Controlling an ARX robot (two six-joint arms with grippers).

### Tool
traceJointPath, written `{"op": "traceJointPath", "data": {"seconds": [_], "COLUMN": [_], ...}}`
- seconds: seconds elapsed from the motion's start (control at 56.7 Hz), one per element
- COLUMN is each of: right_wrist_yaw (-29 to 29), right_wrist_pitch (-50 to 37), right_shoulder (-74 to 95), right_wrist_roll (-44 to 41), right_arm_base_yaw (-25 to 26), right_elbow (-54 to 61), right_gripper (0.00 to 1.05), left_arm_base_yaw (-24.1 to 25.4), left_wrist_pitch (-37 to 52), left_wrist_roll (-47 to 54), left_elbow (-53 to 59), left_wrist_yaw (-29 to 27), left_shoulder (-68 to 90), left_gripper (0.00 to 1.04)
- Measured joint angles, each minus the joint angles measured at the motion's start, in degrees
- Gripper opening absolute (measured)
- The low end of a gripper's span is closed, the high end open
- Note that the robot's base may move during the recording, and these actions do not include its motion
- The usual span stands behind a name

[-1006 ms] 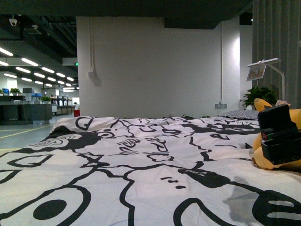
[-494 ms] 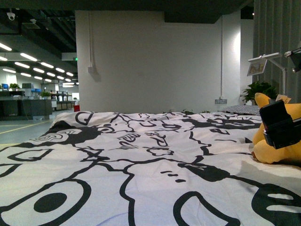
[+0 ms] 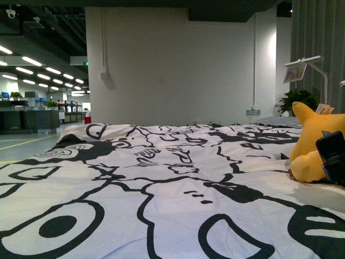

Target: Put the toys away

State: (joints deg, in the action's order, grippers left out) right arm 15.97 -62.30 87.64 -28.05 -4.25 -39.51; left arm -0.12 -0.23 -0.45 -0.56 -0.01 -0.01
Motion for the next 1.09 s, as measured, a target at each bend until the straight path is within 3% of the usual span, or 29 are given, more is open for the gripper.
{"op": "traceJointPath", "data": {"seconds": [0.476, 0.9, 1.094], "right_wrist_yaw": [0.59, 0.63, -0.87], "right_wrist_pitch": [-1.07, -2.36, 0.33], "right_shoulder": [2.47, 2.78, 2.49], "right_wrist_roll": [-1.64, -3.08, -1.81], "right_arm_base_yaw": [-2.19, -2.23, -1.44], "right_elbow": [0.31, 0.31, -0.17], "right_gripper": [0.98, 0.28, 0.07], "left_arm_base_yaw": [0.0, 0.0, 0.0], "left_wrist_pitch": [0.0, 0.0, 0.0], "left_wrist_roll": [0.0, 0.0, 0.0], "left_elbow": [0.0, 0.0, 0.0], "left_wrist_yaw": [0.0, 0.0, 0.0], "left_shoulder": [0.0, 0.0, 0.0], "left_gripper": [0.98, 0.98, 0.98]}}
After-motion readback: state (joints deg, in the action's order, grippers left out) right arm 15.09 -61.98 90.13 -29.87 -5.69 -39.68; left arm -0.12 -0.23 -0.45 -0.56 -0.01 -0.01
